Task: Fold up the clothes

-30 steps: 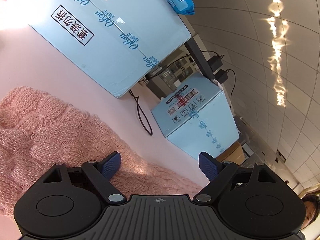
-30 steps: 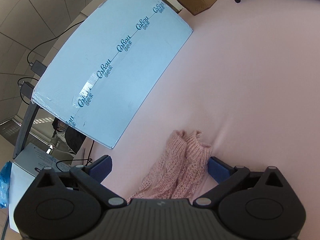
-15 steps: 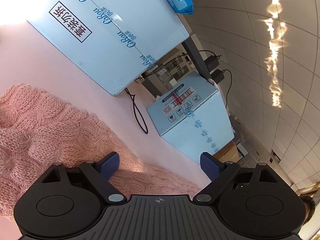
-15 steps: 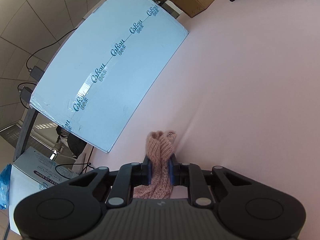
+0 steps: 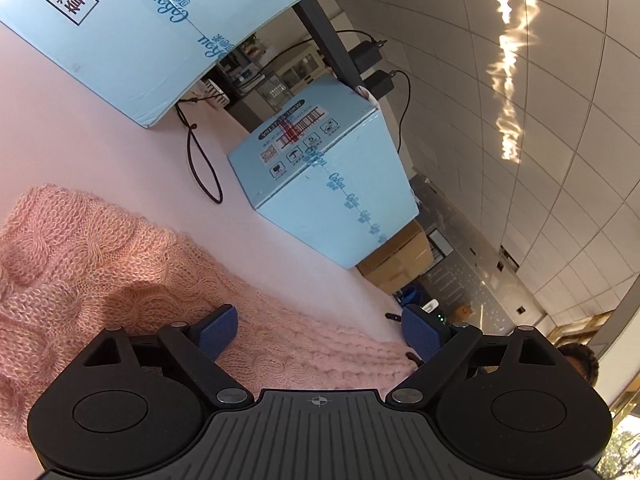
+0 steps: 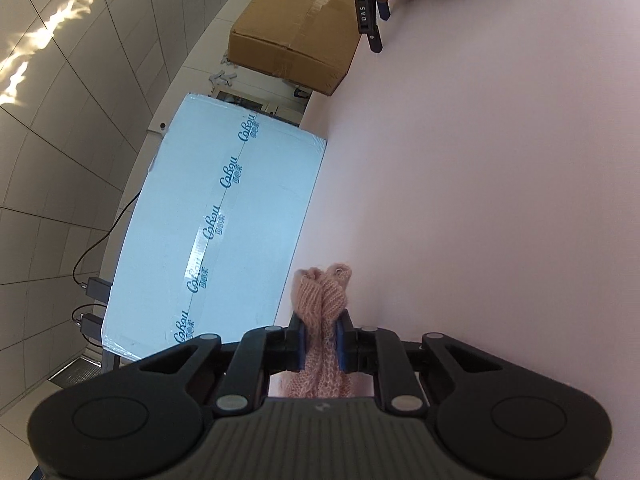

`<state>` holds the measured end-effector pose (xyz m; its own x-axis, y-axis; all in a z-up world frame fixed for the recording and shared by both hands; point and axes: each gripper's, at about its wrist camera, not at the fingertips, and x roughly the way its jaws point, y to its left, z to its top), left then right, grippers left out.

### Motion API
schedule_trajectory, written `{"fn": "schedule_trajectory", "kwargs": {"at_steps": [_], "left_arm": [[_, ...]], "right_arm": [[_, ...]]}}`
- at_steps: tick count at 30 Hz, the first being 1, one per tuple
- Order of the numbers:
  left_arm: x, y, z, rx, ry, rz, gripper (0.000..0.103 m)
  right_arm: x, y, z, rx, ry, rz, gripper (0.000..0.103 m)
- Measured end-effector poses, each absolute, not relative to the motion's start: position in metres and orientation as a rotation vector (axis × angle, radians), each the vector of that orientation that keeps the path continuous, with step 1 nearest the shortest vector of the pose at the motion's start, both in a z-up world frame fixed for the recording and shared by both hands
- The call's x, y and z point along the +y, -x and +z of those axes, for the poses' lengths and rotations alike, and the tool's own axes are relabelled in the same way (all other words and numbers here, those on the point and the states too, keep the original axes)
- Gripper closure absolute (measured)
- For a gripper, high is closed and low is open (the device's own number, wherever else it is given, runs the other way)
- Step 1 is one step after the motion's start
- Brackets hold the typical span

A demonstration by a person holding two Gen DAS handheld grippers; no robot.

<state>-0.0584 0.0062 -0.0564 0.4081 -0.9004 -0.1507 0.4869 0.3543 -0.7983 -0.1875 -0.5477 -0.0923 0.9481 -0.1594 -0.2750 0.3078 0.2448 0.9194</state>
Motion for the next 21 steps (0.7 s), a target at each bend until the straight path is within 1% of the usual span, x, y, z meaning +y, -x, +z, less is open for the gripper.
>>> {"fn": "schedule_trajectory", "kwargs": {"at_steps": [4,6,9,12,15,18,21], "left_arm": [[0.003,0.055,-0.064,0.668,0.746,-1.005,0.012],[0.011,0.052,-0.067,0.666,0.816,-1.008,0.012],[0.034,0.053,-0.068,0.585,0.95,-0.971,0.012],[0.057,0.059,-0.066,0.476,1.02,-0.904,0.012],[0.072,0.067,-0.066,0.415,1.041,-0.837,0.012],[0.077,0.068,-0.064,0.378,1.057,-0.823,0.012],[0.083,0.068,-0.064,0.365,1.085,-0.822,0.011]], "right_arm": [[-0.563,0.188,-0.096,0.157,-1.306,-0.319,0.087],[-0.558,0.183,-0.098,0.184,-1.262,-0.346,0.087],[-0.542,0.181,-0.09,0.129,-1.251,-0.337,0.087],[-0.514,0.173,-0.064,0.055,-1.174,-0.276,0.086],[-0.472,0.159,-0.029,0.015,-1.004,-0.211,0.086],[-0.418,0.144,0.001,0.003,-0.848,-0.11,0.086],[-0.359,0.13,0.015,0.028,-0.748,0.035,0.086]]}}
